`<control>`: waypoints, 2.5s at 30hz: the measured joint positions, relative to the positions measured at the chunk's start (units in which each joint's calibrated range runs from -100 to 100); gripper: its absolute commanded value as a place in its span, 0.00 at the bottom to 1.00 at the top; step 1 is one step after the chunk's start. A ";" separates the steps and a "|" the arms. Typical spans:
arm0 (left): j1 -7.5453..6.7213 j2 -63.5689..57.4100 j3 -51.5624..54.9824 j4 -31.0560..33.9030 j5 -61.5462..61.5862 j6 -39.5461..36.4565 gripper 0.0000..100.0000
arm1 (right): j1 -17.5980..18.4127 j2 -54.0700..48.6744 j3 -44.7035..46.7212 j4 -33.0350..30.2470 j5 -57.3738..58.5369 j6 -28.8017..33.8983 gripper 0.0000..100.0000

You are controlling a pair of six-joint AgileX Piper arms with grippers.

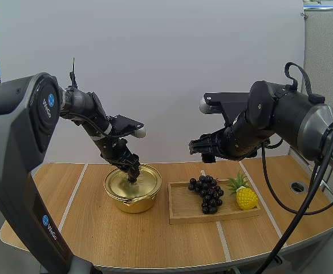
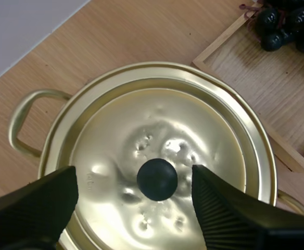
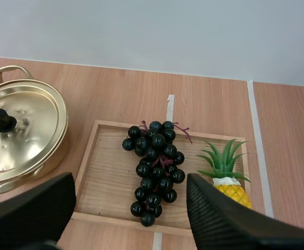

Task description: Open the pot, put the grape inside, and close it

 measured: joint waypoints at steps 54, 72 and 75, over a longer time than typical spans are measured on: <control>-2.15 -19.90 -19.20 9.80 6.59 -8.13 0.00 | 0.00 0.00 0.00 0.00 -1.06 0.00 1.00; -2.15 -27.21 -59.92 10.41 3.65 -14.74 0.00 | 0.00 0.00 0.00 0.00 -1.43 0.00 1.00; -2.15 -27.21 -63.34 10.55 0.30 -14.98 0.00 | 0.00 0.41 0.00 0.00 -2.00 0.00 1.00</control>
